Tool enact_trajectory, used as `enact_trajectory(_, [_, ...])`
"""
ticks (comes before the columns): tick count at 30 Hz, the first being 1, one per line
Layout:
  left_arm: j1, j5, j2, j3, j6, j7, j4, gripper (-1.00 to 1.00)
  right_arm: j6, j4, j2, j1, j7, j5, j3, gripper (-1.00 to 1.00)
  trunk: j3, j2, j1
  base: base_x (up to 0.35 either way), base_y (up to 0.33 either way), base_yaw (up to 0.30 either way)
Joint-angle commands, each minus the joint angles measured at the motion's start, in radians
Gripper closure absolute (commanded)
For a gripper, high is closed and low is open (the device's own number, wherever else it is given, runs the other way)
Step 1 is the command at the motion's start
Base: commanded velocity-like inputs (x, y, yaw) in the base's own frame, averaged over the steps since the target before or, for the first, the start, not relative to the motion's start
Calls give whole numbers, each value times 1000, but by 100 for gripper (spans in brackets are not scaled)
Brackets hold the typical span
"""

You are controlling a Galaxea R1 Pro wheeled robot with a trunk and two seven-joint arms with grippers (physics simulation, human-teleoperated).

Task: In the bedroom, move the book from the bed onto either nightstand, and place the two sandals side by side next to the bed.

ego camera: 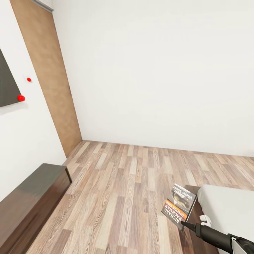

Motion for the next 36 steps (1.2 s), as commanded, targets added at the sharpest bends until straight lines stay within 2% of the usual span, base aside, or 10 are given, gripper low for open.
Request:
enact_trajectory(1, [-1, 9, 0, -9, -3, -4, 1, -100, 9, 0, -1, -1, 1, -11, 7, 100, -4, -9, 4, 0, 0, 0])
enact_trajectory(3, [-1, 9, 0, -9, -3, -4, 1, -100, 9, 0, -1, -1, 1, -11, 7, 100, -7, -23, 12, 0, 0, 0])
enact_trajectory(36, [-1, 9, -2, -9, -3, -4, 1, -100, 9, 0, -1, -1, 2, -11, 7, 100, 47, -23, 12, 0, 0, 0])
